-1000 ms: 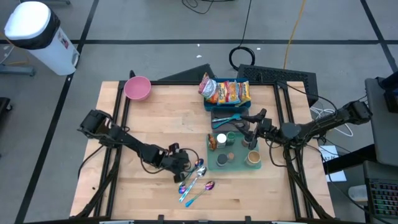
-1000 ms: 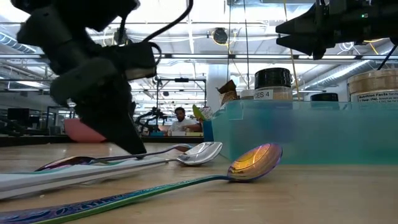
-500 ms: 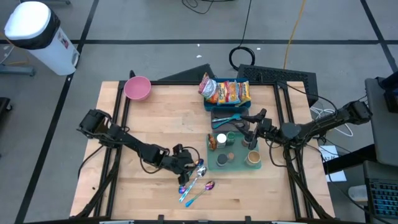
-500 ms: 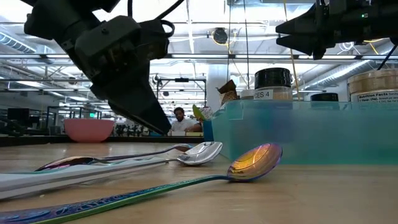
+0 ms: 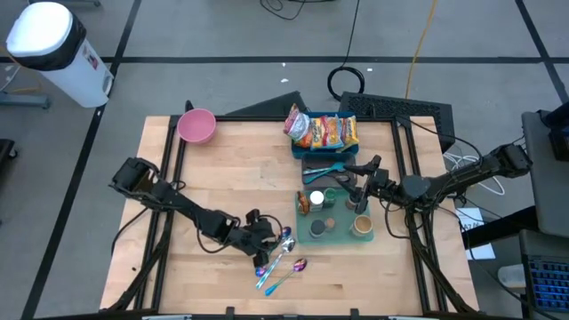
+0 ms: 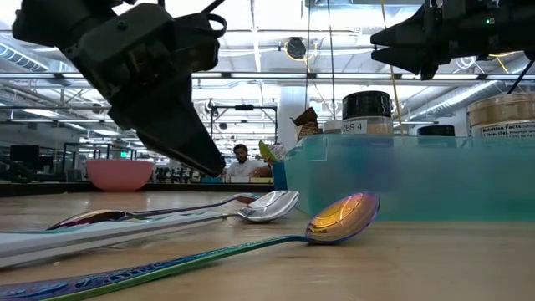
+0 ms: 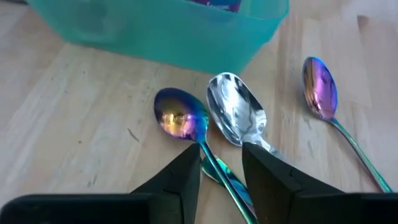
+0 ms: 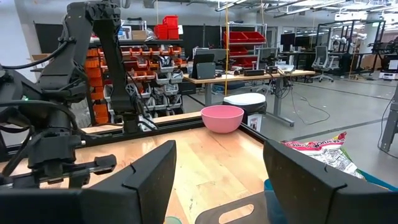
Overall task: Pick & Place Food Item
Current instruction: Put the top purple spoon into the black bin
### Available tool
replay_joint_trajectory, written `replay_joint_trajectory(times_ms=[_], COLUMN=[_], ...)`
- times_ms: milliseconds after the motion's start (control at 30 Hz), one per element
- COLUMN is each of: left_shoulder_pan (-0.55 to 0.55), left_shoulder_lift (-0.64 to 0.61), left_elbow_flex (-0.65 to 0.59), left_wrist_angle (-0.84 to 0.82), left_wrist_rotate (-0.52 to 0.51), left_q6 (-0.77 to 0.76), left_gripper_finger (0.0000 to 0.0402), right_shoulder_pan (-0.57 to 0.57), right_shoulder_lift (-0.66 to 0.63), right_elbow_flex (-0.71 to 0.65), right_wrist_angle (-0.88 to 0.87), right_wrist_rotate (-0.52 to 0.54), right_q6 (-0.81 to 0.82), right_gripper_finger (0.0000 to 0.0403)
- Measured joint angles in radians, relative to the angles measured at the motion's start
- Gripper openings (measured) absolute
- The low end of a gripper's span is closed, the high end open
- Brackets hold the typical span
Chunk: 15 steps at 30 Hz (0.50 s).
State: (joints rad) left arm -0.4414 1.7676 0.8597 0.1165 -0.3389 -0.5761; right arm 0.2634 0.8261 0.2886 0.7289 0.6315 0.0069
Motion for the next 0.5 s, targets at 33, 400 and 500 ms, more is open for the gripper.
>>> replay_joint_trajectory(times_ms=[33,400,500], left_shoulder_pan=[-0.002,-0.023,-0.041], left_shoulder_lift=[0.000,0.000,0.000], left_elbow_flex=[0.000,0.000,-0.001], left_wrist_angle=[-0.002,-0.097,-0.123], left_wrist_rotate=[-0.010,-0.022,-0.028], left_q6=[-0.006,-0.039,-0.050], left_gripper_finger=[0.0132,0.0234,0.0236], right_shoulder_pan=[0.000,0.000,0.000], right_shoulder_lift=[0.000,0.000,0.000], right_elbow_flex=[0.000,0.000,0.000], right_wrist_angle=[0.000,0.000,0.000], right_wrist_rotate=[0.000,0.000,0.000], right_q6=[0.000,0.008,0.007], right_gripper_finger=[0.0233,0.0233,0.0233])
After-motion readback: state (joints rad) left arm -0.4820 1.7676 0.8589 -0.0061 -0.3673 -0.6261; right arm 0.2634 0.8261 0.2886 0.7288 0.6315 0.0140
